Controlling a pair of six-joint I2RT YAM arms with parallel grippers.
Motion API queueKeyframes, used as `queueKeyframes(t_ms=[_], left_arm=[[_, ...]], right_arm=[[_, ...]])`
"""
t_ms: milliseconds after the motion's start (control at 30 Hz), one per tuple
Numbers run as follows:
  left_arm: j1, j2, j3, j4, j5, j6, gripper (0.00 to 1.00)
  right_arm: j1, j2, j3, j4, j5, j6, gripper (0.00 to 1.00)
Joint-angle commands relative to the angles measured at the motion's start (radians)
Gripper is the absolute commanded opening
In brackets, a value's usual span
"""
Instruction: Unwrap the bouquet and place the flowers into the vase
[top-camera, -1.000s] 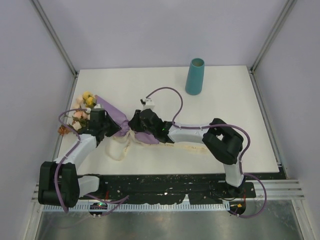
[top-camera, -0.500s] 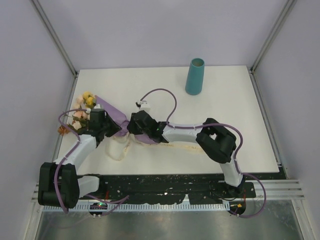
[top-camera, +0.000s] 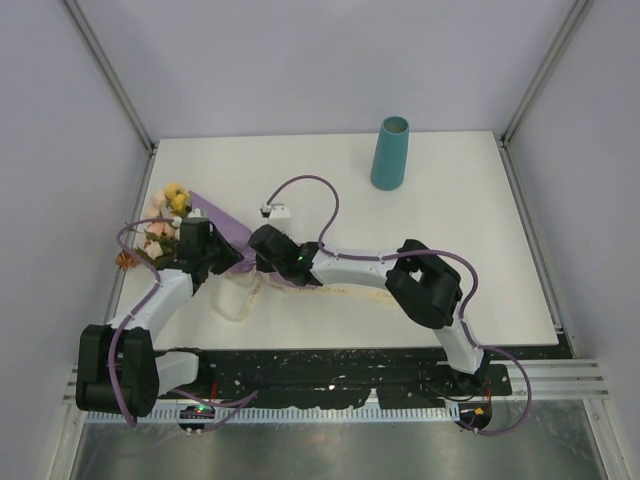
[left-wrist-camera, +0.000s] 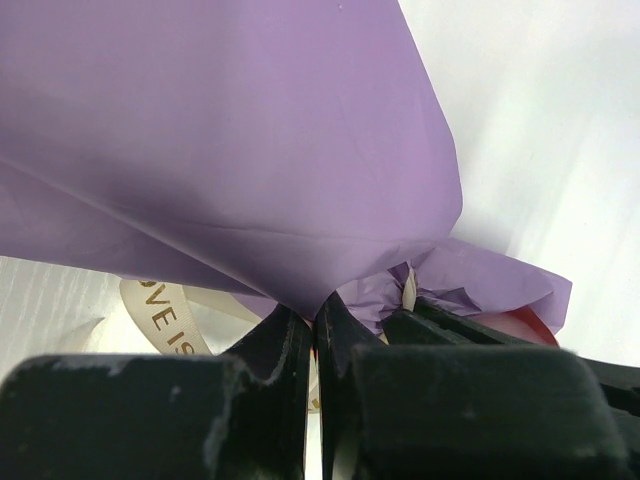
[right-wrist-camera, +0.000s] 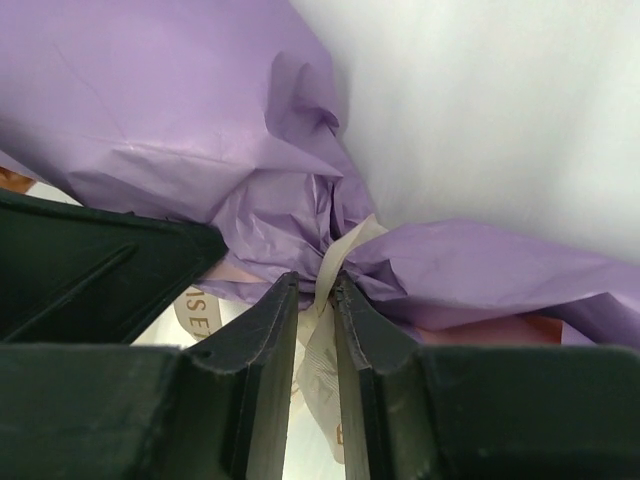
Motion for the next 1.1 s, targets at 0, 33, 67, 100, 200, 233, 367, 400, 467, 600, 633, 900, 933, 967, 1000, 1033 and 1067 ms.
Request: queueKeyframes(t_ms=[0, 33, 67, 100, 200, 233, 367, 400, 467, 600, 633, 900, 933, 967, 1000, 1033, 1067], left_arm=[[0.000, -0.016, -0.010, 0.005, 0.009, -0.008, 0.08], [0.000, -0.016, -0.010, 0.007, 0.009, -0.010, 0.08], [0.000, -0.015, -0.009, 0.007, 0.009, -0.010, 0.07], [-0.002, -0.015, -0.007, 0.007, 0.009, -0.010, 0.07], [0.000, -0.019, -0.004, 0.007, 0.012, -0.013, 0.08], [-0.002, -0.019, -0.002, 0.007, 0.012, -0.013, 0.08], [-0.002, -0.025, -0.009, 0.012, 0.007, -0.018, 0.08], [0.000, -0.024, -0.012, 0.012, 0.007, -0.018, 0.08], [0.000, -0.024, -0.016, 0.012, 0.004, -0.018, 0.08], [-0.002, -0.018, -0.019, 0.004, -0.013, -0.014, 0.08], [-0.002, -0.016, -0.018, -0.001, -0.017, -0.011, 0.07], [0.000, -0.005, -0.030, -0.011, -0.045, -0.002, 0.07], [0.000, -0.002, -0.029, -0.011, -0.046, -0.002, 0.07], [0.000, -0.001, -0.030, -0.011, -0.048, -0.002, 0.07], [0.000, -0.001, -0.029, -0.010, -0.050, -0.002, 0.07], [0.000, 0.001, -0.029, -0.013, -0.054, -0.001, 0.07], [0.000, 0.001, -0.029, -0.018, -0.060, 0.001, 0.07]], right_arm=[[0.007, 0.035, 0.053, -0.122, 0.087, -0.016, 0.27], [0.007, 0.039, 0.062, -0.142, 0.086, -0.016, 0.27], [0.009, 0.051, 0.077, -0.147, 0.083, -0.018, 0.28], [0.009, 0.061, 0.085, -0.165, 0.084, -0.015, 0.28], [0.007, 0.072, 0.096, -0.165, 0.081, -0.007, 0.28], [0.009, 0.073, 0.096, -0.161, 0.084, -0.006, 0.28], [0.007, 0.081, 0.106, -0.142, 0.089, -0.018, 0.13], [0.007, 0.084, 0.120, -0.142, 0.089, -0.022, 0.11], [0.006, 0.082, 0.129, -0.141, 0.096, -0.024, 0.05], [0.004, 0.030, 0.110, -0.086, 0.100, -0.050, 0.05], [0.004, 0.015, 0.084, -0.070, 0.098, -0.053, 0.05], [-0.007, -0.142, -0.062, 0.168, 0.046, -0.076, 0.05], [-0.007, -0.146, -0.068, 0.172, 0.035, -0.073, 0.05], [-0.007, -0.148, -0.093, 0.209, 0.032, -0.064, 0.05], [-0.007, -0.155, -0.108, 0.227, 0.015, -0.059, 0.05], [-0.007, -0.160, -0.139, 0.270, 0.002, -0.052, 0.05], [-0.008, -0.171, -0.162, 0.287, -0.002, -0.052, 0.05]])
